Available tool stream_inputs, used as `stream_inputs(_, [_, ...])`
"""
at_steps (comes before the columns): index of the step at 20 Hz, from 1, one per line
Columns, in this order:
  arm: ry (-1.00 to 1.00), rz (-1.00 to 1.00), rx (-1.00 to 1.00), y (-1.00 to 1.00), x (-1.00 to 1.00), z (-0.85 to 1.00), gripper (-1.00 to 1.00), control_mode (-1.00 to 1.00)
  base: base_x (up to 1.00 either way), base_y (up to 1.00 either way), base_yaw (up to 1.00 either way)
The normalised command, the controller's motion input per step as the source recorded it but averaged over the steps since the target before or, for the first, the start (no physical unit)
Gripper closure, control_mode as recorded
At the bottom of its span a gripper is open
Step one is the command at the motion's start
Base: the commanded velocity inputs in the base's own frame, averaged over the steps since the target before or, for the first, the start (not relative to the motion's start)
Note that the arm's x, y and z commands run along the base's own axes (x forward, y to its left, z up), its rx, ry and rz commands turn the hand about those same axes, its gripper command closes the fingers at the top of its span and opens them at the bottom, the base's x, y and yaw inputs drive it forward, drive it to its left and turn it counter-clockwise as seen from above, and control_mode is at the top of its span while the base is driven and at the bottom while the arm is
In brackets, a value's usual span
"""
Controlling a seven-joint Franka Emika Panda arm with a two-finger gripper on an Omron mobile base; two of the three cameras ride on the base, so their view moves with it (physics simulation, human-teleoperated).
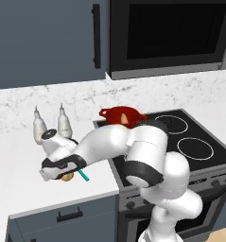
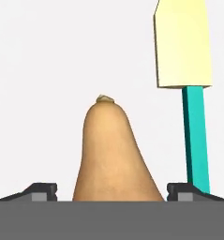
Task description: Put the potato and squash in the pot. Retrieve the spatula and lightly stir the vegetables in the pot.
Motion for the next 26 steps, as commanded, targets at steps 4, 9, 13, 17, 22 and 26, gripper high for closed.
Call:
stream_inputs(4, [0.0, -0.05, 0.0, -0.27, -0.15, 0.0, 1.0, -1.0, 0.0, 0.0, 0.0])
stream_inputs(9, [-0.05, -0.07, 0.0, -0.5, -0.31, 0.3, 1.0, -1.0, 0.0, 0.0, 0.0])
stream_inputs(13, [-0.17, -0.05, 0.0, -0.55, -0.66, 0.6, 1.0, -1.0, 0.0, 0.0, 0.0])
stream_inputs(17, [-0.45, 0.0, 0.0, -0.71, -0.98, 0.48, 1.0, -1.0, 0.0, 0.0, 0.0])
stream_inputs(22, [-0.47, 0.0, 0.0, -0.97, -0.45, 0.42, 1.0, -1.0, 0.0, 0.0, 0.0])
stream_inputs(26, [-0.25, -0.03, 0.05, -0.98, 0.18, 0.51, 1.0, -1.0, 0.0, 0.0, 0.0])
